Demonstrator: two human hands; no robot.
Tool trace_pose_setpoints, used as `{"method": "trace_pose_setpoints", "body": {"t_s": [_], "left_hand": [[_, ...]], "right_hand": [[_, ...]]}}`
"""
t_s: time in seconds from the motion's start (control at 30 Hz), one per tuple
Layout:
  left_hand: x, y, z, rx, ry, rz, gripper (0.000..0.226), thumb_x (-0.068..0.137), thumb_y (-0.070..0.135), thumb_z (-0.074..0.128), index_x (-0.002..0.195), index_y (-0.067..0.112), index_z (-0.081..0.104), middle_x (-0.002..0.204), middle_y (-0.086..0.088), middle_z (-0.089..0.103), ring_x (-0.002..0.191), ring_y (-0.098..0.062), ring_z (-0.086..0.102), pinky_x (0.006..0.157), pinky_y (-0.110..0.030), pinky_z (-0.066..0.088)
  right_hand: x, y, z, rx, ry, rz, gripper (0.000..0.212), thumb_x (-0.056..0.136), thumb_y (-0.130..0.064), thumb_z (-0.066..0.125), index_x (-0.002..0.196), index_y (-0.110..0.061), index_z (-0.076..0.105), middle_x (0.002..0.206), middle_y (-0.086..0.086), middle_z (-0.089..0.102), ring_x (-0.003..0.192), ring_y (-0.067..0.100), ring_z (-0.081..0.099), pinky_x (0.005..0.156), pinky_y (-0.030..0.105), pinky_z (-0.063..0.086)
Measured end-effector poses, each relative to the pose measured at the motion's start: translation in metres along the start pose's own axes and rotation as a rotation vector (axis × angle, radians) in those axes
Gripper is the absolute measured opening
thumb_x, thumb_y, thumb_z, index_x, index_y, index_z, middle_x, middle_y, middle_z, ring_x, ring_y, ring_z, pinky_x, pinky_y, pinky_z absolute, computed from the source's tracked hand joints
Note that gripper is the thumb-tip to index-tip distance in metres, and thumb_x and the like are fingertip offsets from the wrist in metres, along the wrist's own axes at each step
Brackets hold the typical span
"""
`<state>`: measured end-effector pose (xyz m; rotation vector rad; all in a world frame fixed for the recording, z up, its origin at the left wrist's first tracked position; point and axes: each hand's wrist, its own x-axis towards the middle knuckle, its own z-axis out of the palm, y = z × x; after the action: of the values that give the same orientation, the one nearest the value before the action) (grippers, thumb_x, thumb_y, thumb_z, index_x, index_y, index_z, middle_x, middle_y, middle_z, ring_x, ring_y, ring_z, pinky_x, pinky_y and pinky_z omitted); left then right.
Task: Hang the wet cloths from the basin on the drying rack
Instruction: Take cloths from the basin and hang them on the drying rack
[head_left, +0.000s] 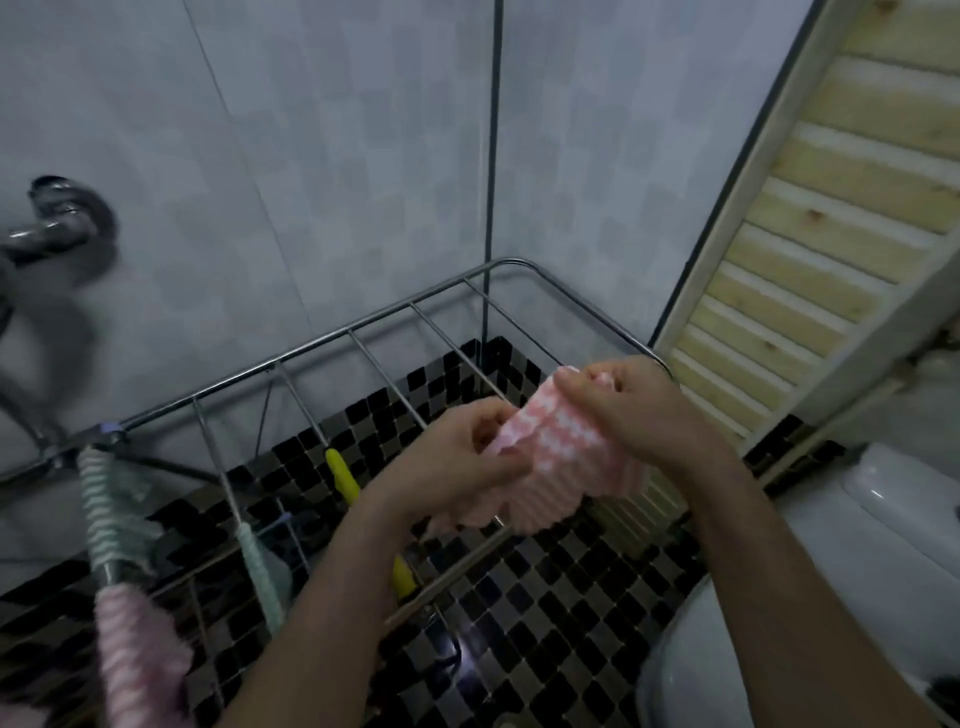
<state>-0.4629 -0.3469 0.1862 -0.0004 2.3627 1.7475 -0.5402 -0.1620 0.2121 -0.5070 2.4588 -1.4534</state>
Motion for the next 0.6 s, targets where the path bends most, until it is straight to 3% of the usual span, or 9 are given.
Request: {"method": "trace_pose_setpoints", "body": {"t_s": [0.1, 0.17, 0.27, 0.33, 0.43, 0.53, 0.6], "left_hand": [[-0.003, -0.015, -0.019, 0.095, -0.033, -0.086, 0.009, 0.092, 0.021, 0.062, 0.096, 0.027, 0.068, 0.097, 0.007, 0.07, 0.092, -0.012, 0.068, 0.085, -0.037, 0.055], [-0.007, -0.025, -0.031, 0.025, -0.006, -0.127, 0.014, 0.096, 0.017, 0.056, 0.098, 0.021, 0.069, 0.096, 0.003, 0.072, 0.09, -0.013, 0.068, 0.086, -0.036, 0.054], [-0.013, -0.033, -0.042, -0.148, 0.001, -0.164, 0.02, 0.1, 0.02, 0.049, 0.106, 0.012, 0.066, 0.092, -0.003, 0.072, 0.081, -0.015, 0.069, 0.074, -0.031, 0.054], [-0.01, -0.041, -0.045, -0.206, 0.025, -0.229, 0.022, 0.101, 0.022, 0.047, 0.108, 0.012, 0.066, 0.095, -0.005, 0.072, 0.082, -0.017, 0.07, 0.07, -0.029, 0.055], [0.013, -0.062, -0.046, 0.069, 0.14, -0.373, 0.023, 0.102, 0.026, 0.043, 0.102, 0.019, 0.065, 0.095, -0.003, 0.07, 0.085, -0.018, 0.068, 0.075, -0.034, 0.056], [0.038, -0.093, -0.044, 0.373, 0.301, -0.462, 0.025, 0.101, 0.027, 0.038, 0.102, 0.023, 0.063, 0.096, 0.001, 0.065, 0.084, -0.016, 0.062, 0.072, -0.034, 0.051], [0.049, -0.109, -0.045, 0.466, 0.361, -0.477, 0.026, 0.101, 0.026, 0.037, 0.106, 0.021, 0.062, 0.099, 0.001, 0.064, 0.086, -0.017, 0.059, 0.073, -0.034, 0.049]], "right_hand": [[0.006, 0.003, -0.004, -0.024, -0.063, -0.033, 0.05, 0.093, -0.042, 0.058, 0.069, 0.001, 0.065, 0.056, 0.007, 0.06, 0.052, 0.015, 0.058, 0.053, 0.024, 0.043], [0.015, 0.015, -0.003, 0.005, -0.137, -0.021, 0.062, 0.09, -0.049, 0.058, 0.074, 0.011, 0.058, 0.06, 0.01, 0.053, 0.055, 0.018, 0.053, 0.057, 0.026, 0.041], [0.023, 0.035, 0.003, 0.05, -0.245, 0.075, 0.087, 0.076, -0.073, 0.058, 0.085, 0.014, 0.055, 0.069, 0.018, 0.055, 0.06, 0.027, 0.055, 0.061, 0.036, 0.045], [0.032, 0.047, 0.012, 0.031, -0.276, 0.151, 0.071, 0.083, -0.062, 0.06, 0.083, 0.009, 0.061, 0.073, 0.022, 0.064, 0.065, 0.032, 0.064, 0.063, 0.039, 0.052], [0.053, 0.066, 0.041, -0.095, -0.273, 0.225, 0.043, 0.093, -0.038, 0.061, 0.072, -0.001, 0.063, 0.063, 0.006, 0.062, 0.06, 0.016, 0.06, 0.057, 0.027, 0.047], [0.081, 0.087, 0.072, -0.199, -0.293, 0.28, 0.043, 0.091, -0.033, 0.064, 0.085, 0.009, 0.064, 0.085, 0.023, 0.067, 0.073, 0.026, 0.066, 0.065, 0.038, 0.054], [0.096, 0.097, 0.085, -0.284, -0.285, 0.296, 0.042, 0.091, -0.032, 0.063, 0.095, 0.009, 0.065, 0.098, 0.025, 0.067, 0.082, 0.031, 0.066, 0.064, 0.036, 0.049]]}}
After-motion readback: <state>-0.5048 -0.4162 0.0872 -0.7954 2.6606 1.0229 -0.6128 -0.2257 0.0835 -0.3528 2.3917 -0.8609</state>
